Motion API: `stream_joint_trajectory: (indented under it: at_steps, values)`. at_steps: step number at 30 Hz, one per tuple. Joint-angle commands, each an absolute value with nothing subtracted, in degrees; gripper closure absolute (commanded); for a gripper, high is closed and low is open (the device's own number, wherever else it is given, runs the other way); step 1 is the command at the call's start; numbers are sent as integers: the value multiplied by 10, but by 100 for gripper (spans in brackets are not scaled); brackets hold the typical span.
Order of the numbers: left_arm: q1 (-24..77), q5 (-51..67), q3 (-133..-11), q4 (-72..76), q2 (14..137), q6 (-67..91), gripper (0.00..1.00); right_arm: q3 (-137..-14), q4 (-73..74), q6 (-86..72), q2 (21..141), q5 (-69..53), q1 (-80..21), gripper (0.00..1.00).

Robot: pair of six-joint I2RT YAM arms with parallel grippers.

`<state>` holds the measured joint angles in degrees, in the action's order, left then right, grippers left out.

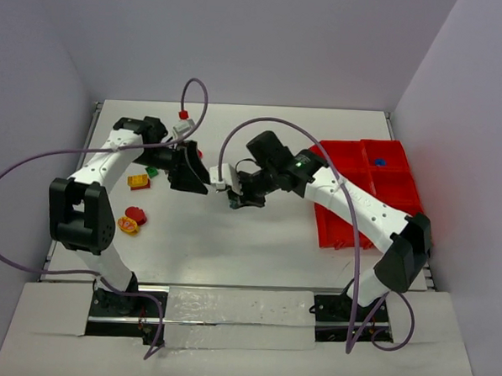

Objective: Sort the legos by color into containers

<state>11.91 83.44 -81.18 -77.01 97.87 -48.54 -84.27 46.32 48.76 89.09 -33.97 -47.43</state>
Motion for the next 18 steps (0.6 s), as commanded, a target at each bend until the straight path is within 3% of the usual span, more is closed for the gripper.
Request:
stream_joint_trajectory:
  at_steps: [1,4,6,10,13,18]
  values:
    - [85,842,-898,-765,1003,-433,1,-815,465,455,831,-328,-373,100]
    - [73,699,-866,-550,942,-105,1,-803,465,429,805,-318,-267,100]
    - [76,596,-810,-343,885,2,1,-798,461,412,793,-309,-200,100]
    - [94,470,-833,-318,885,26,1,-797,443,383,802,-279,-77,100]
    - [133,251,-782,-232,826,78,1,-825,428,346,864,-217,55,100]
    - [175,46,-760,-208,798,81,1,-910,403,295,977,-159,156,100]
